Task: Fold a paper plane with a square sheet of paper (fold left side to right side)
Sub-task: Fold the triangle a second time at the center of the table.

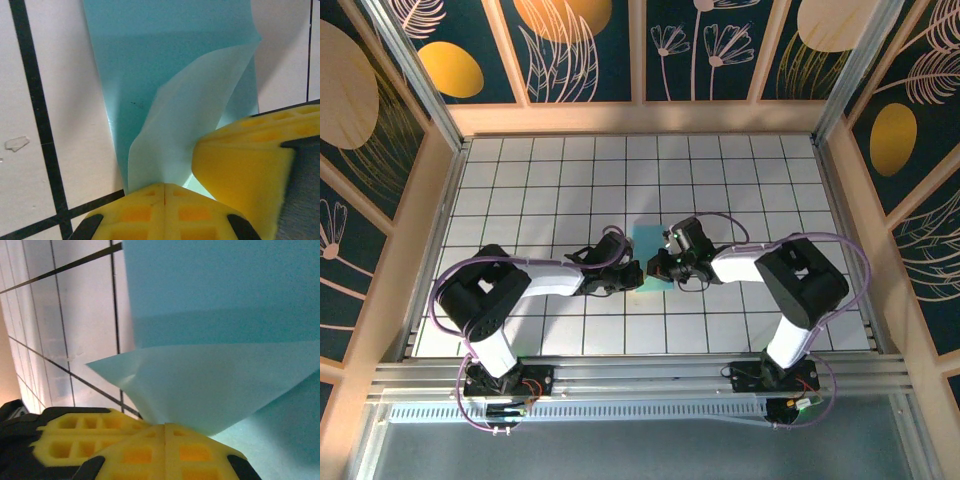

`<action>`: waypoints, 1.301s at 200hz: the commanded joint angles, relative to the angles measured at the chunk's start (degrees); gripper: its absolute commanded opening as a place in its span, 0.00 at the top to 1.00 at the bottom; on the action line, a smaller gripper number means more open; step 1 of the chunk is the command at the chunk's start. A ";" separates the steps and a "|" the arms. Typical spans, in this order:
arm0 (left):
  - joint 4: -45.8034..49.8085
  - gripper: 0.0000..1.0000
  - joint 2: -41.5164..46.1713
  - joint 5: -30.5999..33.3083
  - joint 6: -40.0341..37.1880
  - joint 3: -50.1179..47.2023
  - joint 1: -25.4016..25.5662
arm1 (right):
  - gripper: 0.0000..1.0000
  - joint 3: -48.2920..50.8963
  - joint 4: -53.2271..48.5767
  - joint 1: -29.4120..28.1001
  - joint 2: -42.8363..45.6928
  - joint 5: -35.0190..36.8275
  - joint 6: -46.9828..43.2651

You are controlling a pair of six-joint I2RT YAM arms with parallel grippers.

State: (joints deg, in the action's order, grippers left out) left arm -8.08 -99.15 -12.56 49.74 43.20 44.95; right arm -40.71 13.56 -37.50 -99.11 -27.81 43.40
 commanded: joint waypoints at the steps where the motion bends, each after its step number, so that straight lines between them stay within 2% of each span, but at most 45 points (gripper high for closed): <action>1: 7.06 1.00 -2.80 4.29 -0.98 -0.18 -0.30 | 1.00 0.37 0.85 -0.21 -1.92 2.38 -0.52; 40: 8.72 1.00 -2.97 5.30 -1.37 0.23 -0.30 | 1.00 -0.95 -2.48 0.21 -2.70 5.20 -2.57; 169: 10.19 1.00 -3.50 6.79 -2.43 -0.59 -0.30 | 1.00 -3.52 -6.19 5.85 -3.72 6.55 -7.04; 175: 10.10 1.00 -3.49 6.83 -2.45 -0.66 -0.30 | 1.00 -3.42 -6.26 7.83 -3.84 6.48 -7.37; 260: 9.03 1.00 -3.05 6.41 -2.05 -1.26 -0.30 | 1.00 -6.79 -8.77 16.21 -5.94 6.04 -13.01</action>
State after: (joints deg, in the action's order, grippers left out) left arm -7.33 -99.92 -9.34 48.23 44.58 45.06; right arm -45.78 8.38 -25.39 -102.89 -28.77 34.11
